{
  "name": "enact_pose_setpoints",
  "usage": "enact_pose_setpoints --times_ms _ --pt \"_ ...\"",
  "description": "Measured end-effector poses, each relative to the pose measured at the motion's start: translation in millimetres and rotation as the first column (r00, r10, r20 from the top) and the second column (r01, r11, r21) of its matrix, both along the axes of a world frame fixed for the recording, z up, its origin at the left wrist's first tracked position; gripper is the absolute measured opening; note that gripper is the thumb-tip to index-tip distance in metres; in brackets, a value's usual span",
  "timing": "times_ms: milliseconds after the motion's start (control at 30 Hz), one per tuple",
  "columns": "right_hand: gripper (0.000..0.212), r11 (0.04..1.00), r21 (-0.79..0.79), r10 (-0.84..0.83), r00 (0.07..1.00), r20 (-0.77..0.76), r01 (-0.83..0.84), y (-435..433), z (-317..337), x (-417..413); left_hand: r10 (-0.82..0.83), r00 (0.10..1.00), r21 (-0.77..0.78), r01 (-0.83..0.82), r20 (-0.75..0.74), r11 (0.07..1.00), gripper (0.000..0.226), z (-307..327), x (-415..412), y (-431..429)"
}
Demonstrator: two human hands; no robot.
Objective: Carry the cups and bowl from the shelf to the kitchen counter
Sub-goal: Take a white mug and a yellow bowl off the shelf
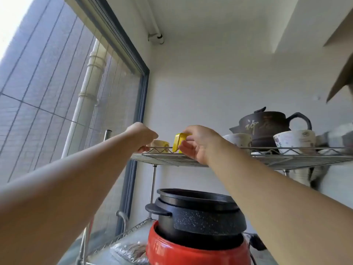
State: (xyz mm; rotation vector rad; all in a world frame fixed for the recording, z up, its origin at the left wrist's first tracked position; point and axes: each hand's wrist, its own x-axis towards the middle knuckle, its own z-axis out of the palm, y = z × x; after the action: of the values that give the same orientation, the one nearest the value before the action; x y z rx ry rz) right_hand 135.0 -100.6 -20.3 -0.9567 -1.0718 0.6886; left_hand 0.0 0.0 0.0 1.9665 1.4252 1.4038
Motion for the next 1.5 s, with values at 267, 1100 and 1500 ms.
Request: enact_pose_setpoints --times_ms 267,1100,1500 --pt "0.044 0.973 -0.168 0.154 0.987 -0.046 -0.160 11 19 -15 -0.185 0.982 -0.379 0.181 0.028 0.907 0.022 13 -5 13" --pt "0.031 0.975 0.186 -0.149 0.980 0.131 0.123 -59 20 20 -0.474 0.464 0.251 0.463 0.748 0.850 0.015 5 -12 -50" --pt "0.028 0.959 0.182 -0.247 0.957 0.152 0.219 -199 -142 61 -0.641 0.178 0.274 0.796 0.746 0.540 0.027 -150 19 -90"
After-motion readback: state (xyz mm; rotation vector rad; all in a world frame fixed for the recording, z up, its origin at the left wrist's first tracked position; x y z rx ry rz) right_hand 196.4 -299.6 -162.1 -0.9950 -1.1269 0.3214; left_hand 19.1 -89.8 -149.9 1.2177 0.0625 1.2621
